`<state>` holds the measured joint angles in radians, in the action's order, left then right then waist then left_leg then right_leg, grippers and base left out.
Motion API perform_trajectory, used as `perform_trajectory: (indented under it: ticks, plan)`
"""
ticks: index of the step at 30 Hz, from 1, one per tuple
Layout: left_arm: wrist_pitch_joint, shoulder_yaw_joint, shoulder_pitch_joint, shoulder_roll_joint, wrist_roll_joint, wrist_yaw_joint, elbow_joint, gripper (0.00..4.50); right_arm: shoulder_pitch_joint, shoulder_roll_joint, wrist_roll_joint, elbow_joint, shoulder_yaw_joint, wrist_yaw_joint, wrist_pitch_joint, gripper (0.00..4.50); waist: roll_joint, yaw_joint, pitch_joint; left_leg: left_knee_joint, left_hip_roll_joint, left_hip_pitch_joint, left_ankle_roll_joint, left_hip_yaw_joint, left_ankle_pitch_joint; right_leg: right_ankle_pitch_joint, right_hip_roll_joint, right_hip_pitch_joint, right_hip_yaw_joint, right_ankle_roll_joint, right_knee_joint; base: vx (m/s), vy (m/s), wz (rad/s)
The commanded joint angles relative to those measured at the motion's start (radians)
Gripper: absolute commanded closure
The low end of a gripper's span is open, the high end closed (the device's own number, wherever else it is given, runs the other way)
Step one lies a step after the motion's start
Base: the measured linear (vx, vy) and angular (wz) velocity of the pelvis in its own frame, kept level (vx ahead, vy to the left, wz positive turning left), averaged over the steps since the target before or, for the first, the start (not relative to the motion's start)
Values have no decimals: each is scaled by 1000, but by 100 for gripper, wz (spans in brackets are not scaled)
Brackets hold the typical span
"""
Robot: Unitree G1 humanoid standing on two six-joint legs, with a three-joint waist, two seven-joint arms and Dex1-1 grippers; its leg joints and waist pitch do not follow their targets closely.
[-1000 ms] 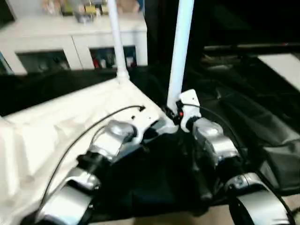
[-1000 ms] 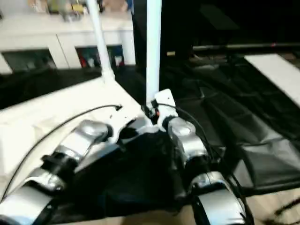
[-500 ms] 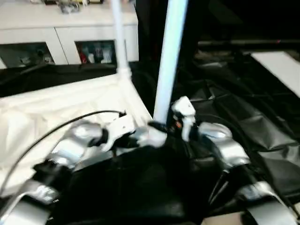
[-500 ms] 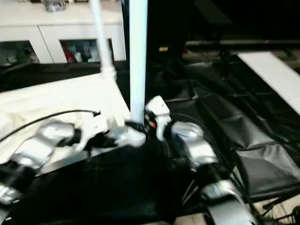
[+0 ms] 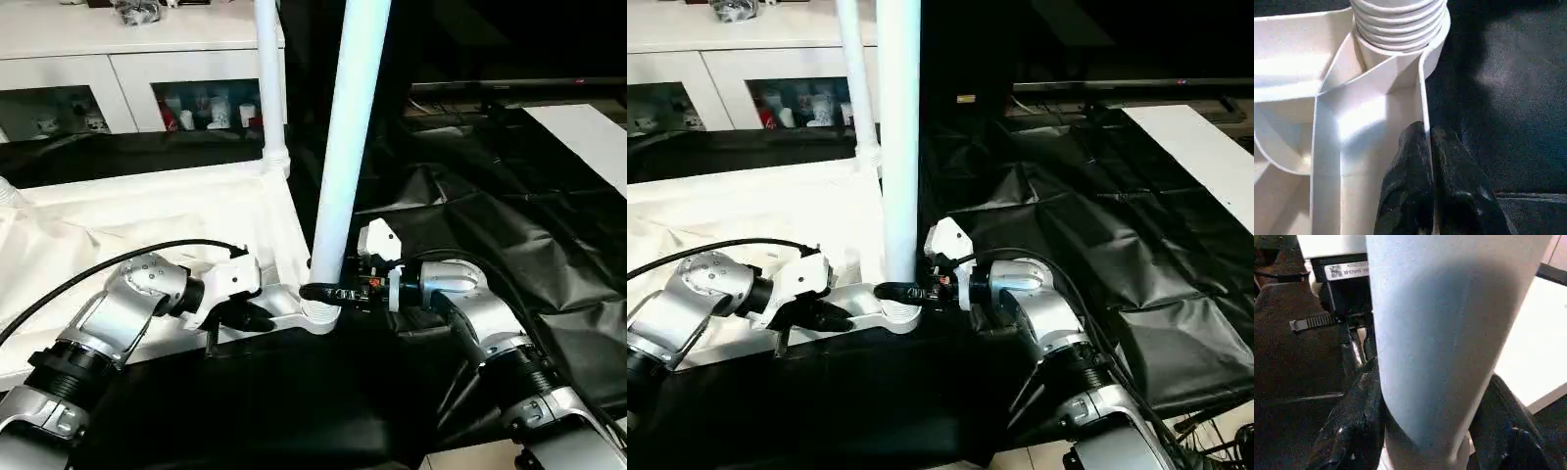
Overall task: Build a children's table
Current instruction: Rotate leg to tighten
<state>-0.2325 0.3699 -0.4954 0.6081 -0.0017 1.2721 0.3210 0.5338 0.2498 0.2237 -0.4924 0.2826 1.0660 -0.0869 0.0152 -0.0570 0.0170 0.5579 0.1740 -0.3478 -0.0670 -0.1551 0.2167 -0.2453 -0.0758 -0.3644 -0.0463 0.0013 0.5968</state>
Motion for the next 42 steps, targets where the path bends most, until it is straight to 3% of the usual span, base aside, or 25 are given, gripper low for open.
perform_trajectory:
  ticks: [1, 4, 6, 9, 10, 13, 14, 17, 19, 23, 24, 25, 26, 27, 30, 31, 33, 36, 37, 38, 39, 40, 41, 42]
  plan:
    - [3, 22, 1, -8, 10, 23, -9, 450, -56, 36, -135, -208, 10, -154, -78, 265, 10, 3, -20, -63, 52, 2, 47, 5, 81, 136, -64, 36, 39, -279, -49, 0, 0, 0]
    - [-38, 22, -32, -84, 53, -115, 57, 450, -21, -22, -134, -300, -56, -357, -89, 265, 9, 6, -9, -75, 53, 4, 10, 4, 177, -46, -68, 29, 45, -266, -64, -20, -3, 0]
    - [-66, 24, -55, -138, 71, -186, 97, 450, -8, -51, -126, -330, -80, -439, -108, 265, 8, 4, 4, -84, 55, 17, -27, 6, 309, -322, -75, 15, 52, -214, -88, -61, -8, -1]
    - [-124, 20, -97, -225, 82, -282, 153, 450, 11, -92, -115, -369, -109, -551, -132, 265, 11, 5, 9, -92, 57, 26, -54, 13, 398, -470, -75, 0, 57, -157, -103, -73, 2, 1]
    - [-148, 15, -116, -262, 84, -324, 179, 450, 20, -108, -109, -384, -122, -594, -141, 265, 11, 5, 8, -93, 57, 26, -58, 16, 405, -472, -75, 1, 56, -150, -103, 0, 0, 0]
    - [-190, 9, -154, -330, 90, -396, 229, 450, 40, -138, -90, -420, -154, -690, -157, 265, 9, 4, 1, -94, 56, 20, -60, 13, 356, -339, -69, 2, 57, -162, -96, 0, 0, 0]
    - [-219, 4, -195, -398, 95, -463, 284, 450, 64, -163, -76, -459, -178, -785, -164, 265, 11, 5, 2, -92, 53, 19, -58, 9, 357, -322, -67, 2, 56, -167, -96, 0, 0, 0]
    - [-234, 0, -232, -455, 103, -520, 332, 450, 88, -183, -69, -497, -196, -866, -158, 265, 3, -7, -1, -84, 51, 35, -44, -2, 357, -333, -69, -10, 60, -172, -104, 0, 0, 0]
    - [-232, -7, -255, -490, 126, -549, 373, 450, 116, -203, -83, -544, -210, -920, -134, 265, 8, -11, -3, -86, 53, 25, -36, -3, 325, -291, -69, -5, 60, -177, -100, 0, 0, 0]
    - [-219, 1, -267, -492, 146, -564, 401, 450, 135, -221, -93, -566, -218, -955, -125, 265, 8, -22, -5, -88, 54, 16, -31, -1, 283, -233, -71, 7, 58, -168, -94, 0, 0, 0]
    - [-216, 0, -270, -490, 148, -568, 411, 450, 139, -224, -99, -571, -219, -962, -115, 265, 8, -27, -4, -86, 55, 28, -33, -5, 294, -220, -69, -3, 59, -171, -96, 0, 0, 0]
    - [-216, 0, -271, -490, 148, -569, 413, 450, 140, -225, -100, -573, -219, -963, -112, 265, 8, -26, -4, -86, 56, 29, -34, -6, 297, -213, -68, -3, 60, -175, -94, 61, -8, 14]
    - [-208, -3, -275, -485, 150, -575, 430, 450, 146, -233, -98, -576, -225, -960, -84, 265, 4, -25, -6, -87, 55, 18, -31, -3, 278, -184, -69, 8, 59, -178, -89, 0, 0, 0]
    - [-207, -4, -276, -484, 150, -575, 432, 450, 147, -234, -98, -576, -226, -959, -80, 265, 6, -24, -7, -89, 55, 10, -30, 0, 256, -162, -70, 15, 56, -175, -86, 0, 0, 0]
    - [-190, -11, -282, -480, 154, -592, 446, 450, 150, -242, -73, -551, -249, -926, -11, 265, 3, -24, -8, -87, 55, 9, -22, 0, 246, -145, -71, 18, 56, -174, -85, 0, 0, 0]
    - [-160, -12, -282, -476, 157, -589, 446, 450, 149, -245, -53, -528, -268, -903, 22, 265, -3, -24, -10, -87, 56, 8, -15, 0, 230, -128, -71, 20, 55, -175, -84, 0, 0, 0]
    - [-143, -22, -275, -467, 150, -574, 431, 450, 140, -244, -18, -468, -301, -840, 86, 265, -4, -25, -14, -82, 59, 5, 5, -2, 202, -77, -72, 24, 54, -184, -80, 0, 0, 0]
    - [-120, -4, -249, -436, 153, -529, 373, 450, 115, -234, 29, -383, -327, -779, 99, 265, -1, -31, -19, -73, 60, -3, 45, -5, 122, 39, -75, 30, 50, -206, -68, 0, 0, 0]
    - [-85, 4, -235, -420, 154, -507, 346, 450, 103, -228, 51, -342, -339, -750, 101, 265, -1, -31, -19, -73, 60, -3, 45, -5, 122, 39, -75, 30, 50, -206, -68, 0, 0, 0]
    - [-62, 3, -217, -405, 144, -482, 309, 450, 88, -220, 75, -294, -352, -722, 107, 265, -5, -30, -34, -63, 60, -9, 74, -4, 53, 157, -75, 40, 47, -211, -53, 0, 0, 0]
    - [-26, -1, -199, -392, 130, -456, 272, 450, 74, -211, 96, -248, -361, -699, 102, 265, -2, -28, -38, -55, 57, -14, 93, -5, -9, 262, -69, 39, 44, -222, -43, 0, 0, 0]
    - [-3, -3, -187, -383, 120, -439, 248, 450, 65, -206, 109, -219, -366, -685, 98, 265, -3, -28, -36, -53, 56, -16, 100, -6, -27, 308, -67, 40, 43, -224, -40, 0, 0, 0]
    - [6, -28, -169, -375, 86, -413, 204, 406, 46, -197, 127, -161, -368, -658, 96, 265, 2, -28, -44, -43, 54, -14, 111, -7, -73, 415, -62, 40, 42, -228, -29, 0, 0, 0]
    - [9, -53, -153, -369, 51, -387, 163, 406, 28, -189, 144, -105, -366, -632, 89, 265, 4, -30, -52, -32, 50, -15, 123, -8, -136, 532, -54, 41, 40, -234, -15, 0, 0, 0]
